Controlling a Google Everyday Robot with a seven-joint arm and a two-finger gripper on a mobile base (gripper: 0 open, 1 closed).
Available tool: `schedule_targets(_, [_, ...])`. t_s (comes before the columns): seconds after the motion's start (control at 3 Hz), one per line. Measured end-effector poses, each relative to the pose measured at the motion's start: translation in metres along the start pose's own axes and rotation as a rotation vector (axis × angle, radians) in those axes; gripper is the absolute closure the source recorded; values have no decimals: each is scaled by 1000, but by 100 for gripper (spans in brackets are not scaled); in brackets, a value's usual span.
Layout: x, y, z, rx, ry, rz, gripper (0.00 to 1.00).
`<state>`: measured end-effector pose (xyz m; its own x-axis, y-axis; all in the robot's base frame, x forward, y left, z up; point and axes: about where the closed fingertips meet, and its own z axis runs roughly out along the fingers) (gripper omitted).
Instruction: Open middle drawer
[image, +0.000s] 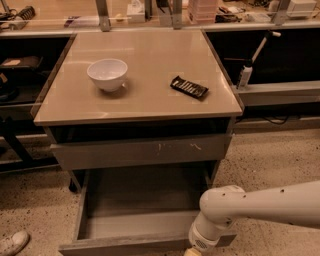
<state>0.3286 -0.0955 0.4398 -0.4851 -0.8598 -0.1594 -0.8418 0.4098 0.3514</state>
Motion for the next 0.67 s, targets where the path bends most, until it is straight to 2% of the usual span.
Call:
schedule_targets(0.33, [20, 16, -3, -18, 12, 24, 0])
schedule_targets(0.67, [20, 16, -3, -18, 12, 24, 0])
